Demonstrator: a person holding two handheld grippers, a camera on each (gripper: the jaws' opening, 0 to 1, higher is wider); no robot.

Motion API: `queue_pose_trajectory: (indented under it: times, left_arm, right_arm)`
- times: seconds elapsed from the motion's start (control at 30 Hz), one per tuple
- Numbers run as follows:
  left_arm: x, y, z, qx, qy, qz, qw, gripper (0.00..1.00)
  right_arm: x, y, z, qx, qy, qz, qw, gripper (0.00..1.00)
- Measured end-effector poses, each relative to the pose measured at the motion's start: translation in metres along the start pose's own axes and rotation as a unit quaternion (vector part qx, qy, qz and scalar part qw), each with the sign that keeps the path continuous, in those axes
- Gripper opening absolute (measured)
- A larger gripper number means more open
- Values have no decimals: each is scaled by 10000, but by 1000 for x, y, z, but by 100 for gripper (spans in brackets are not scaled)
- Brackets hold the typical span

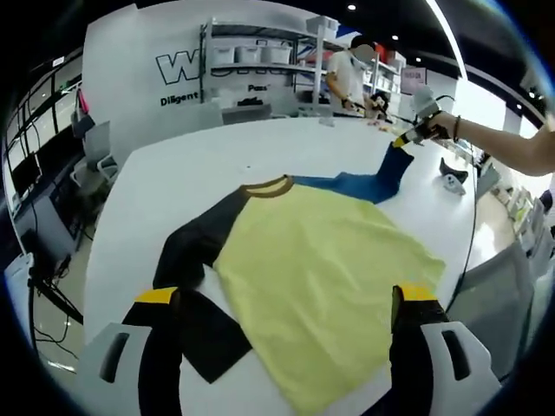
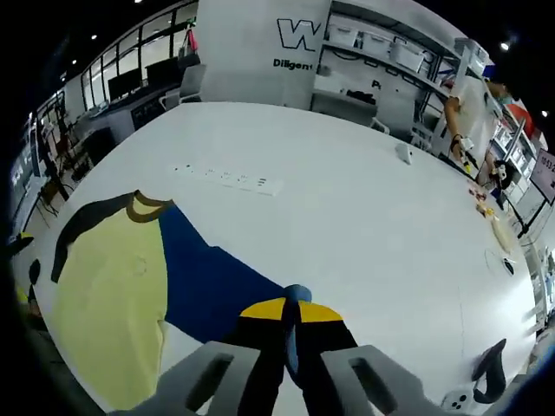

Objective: Fold the garment on the visible template until the final outline fits inside the template.

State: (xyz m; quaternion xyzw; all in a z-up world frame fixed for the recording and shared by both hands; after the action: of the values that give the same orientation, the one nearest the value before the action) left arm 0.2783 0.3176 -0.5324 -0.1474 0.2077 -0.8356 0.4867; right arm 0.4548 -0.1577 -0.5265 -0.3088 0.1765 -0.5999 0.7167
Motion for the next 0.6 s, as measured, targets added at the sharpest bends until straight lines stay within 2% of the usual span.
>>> queue_pose_trajectory:
  times: [0.2, 0.6]
  left_arm:
    - [1, -4, -2, -38, 23, -34, 10000, 99]
    - [1, -11, -5, -104, 21, -75, 9999, 99]
  right_arm:
    - [-30, 0, 12, 47, 125, 295, 9995, 0]
    - [-80, -5, 27, 144, -91, 770, 9969, 0]
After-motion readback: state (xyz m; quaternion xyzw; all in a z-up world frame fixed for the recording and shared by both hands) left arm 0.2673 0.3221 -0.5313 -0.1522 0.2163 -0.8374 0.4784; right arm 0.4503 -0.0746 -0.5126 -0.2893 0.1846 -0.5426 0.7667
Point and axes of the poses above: the point that each gripper's makers call its tool centre point, and the gripper's own axes: y roughly forward along the fingers, x roughly to its right, z roughly out of its top, the point moved 4 cm from there along -y, roughly backward along the fingers, and after that the axes turned 9 degrees about x, right-handed, at the moved point
